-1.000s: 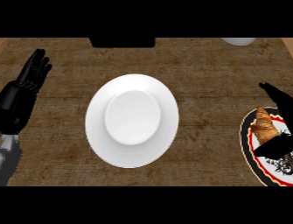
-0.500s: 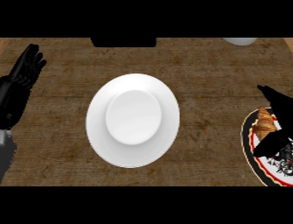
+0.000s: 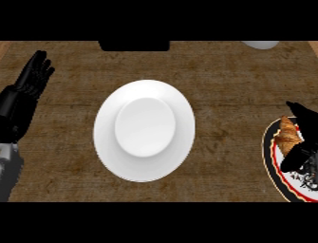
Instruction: Pick the croissant from the plate and place it in the plate
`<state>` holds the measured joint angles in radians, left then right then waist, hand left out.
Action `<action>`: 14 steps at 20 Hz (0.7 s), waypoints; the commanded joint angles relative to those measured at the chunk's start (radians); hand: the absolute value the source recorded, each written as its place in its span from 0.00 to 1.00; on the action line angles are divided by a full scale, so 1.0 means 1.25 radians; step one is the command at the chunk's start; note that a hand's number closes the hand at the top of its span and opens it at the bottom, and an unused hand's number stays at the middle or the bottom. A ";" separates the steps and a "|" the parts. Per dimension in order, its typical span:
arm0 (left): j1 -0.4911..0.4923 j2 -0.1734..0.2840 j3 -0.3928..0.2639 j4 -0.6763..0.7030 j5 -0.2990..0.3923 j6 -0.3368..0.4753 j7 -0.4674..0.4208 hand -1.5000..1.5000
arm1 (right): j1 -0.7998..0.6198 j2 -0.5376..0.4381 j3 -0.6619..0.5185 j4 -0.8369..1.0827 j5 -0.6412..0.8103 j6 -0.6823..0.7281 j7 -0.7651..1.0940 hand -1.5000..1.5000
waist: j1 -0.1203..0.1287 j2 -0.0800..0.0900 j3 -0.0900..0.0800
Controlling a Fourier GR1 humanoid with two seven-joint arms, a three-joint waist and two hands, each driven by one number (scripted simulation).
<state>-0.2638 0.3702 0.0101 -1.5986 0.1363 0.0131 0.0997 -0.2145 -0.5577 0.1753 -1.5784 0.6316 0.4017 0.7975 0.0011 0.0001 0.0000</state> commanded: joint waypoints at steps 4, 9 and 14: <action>-0.026 -0.009 0.038 -0.001 -0.019 -0.029 0.019 0.50 | 0.050 0.022 -0.045 0.032 0.044 0.008 -0.072 0.00 | -0.003 -0.001 0.000; 0.005 -0.032 0.036 -0.037 -0.035 -0.030 0.024 0.50 | 0.025 0.075 -0.028 0.147 0.095 -0.019 -0.119 0.00 | 0.001 0.000 0.000; 0.011 0.002 0.101 0.000 0.003 -0.103 -0.008 0.50 | -0.021 0.095 -0.047 0.246 0.141 -0.032 -0.138 0.00 | 0.003 0.001 0.000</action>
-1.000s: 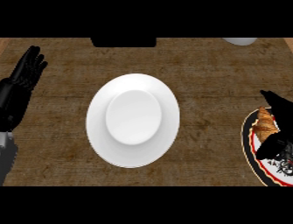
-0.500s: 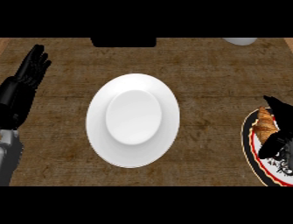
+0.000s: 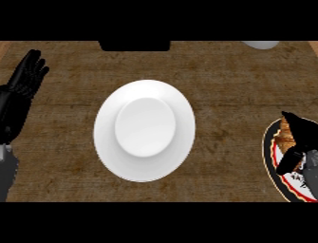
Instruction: Pick the croissant from the plate and place it in the plate
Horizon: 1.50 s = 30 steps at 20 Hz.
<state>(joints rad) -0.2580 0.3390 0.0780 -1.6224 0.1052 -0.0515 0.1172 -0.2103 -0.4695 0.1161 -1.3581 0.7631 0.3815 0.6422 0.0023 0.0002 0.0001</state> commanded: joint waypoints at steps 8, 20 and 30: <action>-0.009 -0.032 -0.003 -0.015 -0.014 -0.001 0.018 0.50 | -0.065 -0.012 -0.012 0.141 0.134 -0.220 -0.181 1.00 | 0.007 0.000 0.001; 0.015 -0.033 0.022 -0.032 -0.021 -0.019 0.030 0.50 | 0.299 -0.057 -0.055 -0.208 0.153 -0.320 -0.273 1.00 | -0.007 -0.003 0.000; 0.007 -0.014 0.045 0.010 -0.017 -0.044 -0.004 0.50 | 0.310 -0.036 -0.060 -0.568 -0.009 -0.230 -0.317 1.00 | -0.006 -0.004 -0.001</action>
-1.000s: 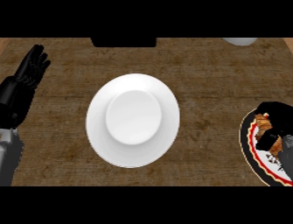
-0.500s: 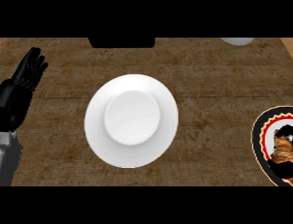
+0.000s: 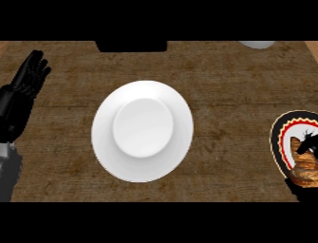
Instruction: Pick the croissant from the plate and place it in the plate
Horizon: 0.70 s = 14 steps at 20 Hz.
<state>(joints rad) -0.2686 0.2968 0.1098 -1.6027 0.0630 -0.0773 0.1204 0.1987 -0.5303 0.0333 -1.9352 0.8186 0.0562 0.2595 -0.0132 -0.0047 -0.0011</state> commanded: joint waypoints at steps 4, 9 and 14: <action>0.040 -0.018 -0.015 -0.036 -0.007 0.005 0.008 0.50 | 0.000 0.082 0.047 -0.232 -0.122 0.018 -0.015 1.00 | 0.007 -0.001 0.001; -0.005 -0.004 0.010 0.019 0.007 -0.019 -0.011 0.50 | -0.123 0.144 0.135 -0.284 -0.114 0.087 0.108 1.00 | 0.012 0.004 0.000; -0.018 -0.022 -0.011 0.045 -0.025 -0.011 -0.031 0.50 | -0.315 0.245 0.271 -0.199 -0.017 0.126 0.241 1.00 | 0.018 0.006 0.000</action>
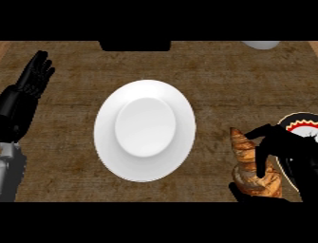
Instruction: Pick the croissant from the plate and place it in the plate
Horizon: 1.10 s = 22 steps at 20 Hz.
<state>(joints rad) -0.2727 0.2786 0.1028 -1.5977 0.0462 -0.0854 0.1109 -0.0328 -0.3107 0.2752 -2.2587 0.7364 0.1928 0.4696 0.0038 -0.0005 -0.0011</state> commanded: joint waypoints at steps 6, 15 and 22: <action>-0.002 -0.004 0.003 -0.010 -0.009 -0.004 -0.002 0.50 | -0.299 0.242 0.153 0.251 0.108 -0.021 0.151 1.00 | 0.009 0.001 0.000; 0.014 -0.049 -0.031 -0.036 -0.046 0.030 0.010 0.50 | -0.530 0.248 0.183 0.625 0.017 -0.208 0.196 1.00 | 0.014 0.002 0.001; 0.027 -0.022 -0.003 -0.045 -0.022 -0.009 0.001 0.50 | -0.617 0.248 0.254 0.914 -0.030 -0.395 0.136 1.00 | 0.021 0.003 0.001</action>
<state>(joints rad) -0.2902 0.2570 0.1021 -1.5995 0.0242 -0.0972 0.1141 -0.7460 -0.0029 0.5613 -1.2897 0.7241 -0.1989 0.6695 0.0247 0.0040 -0.0004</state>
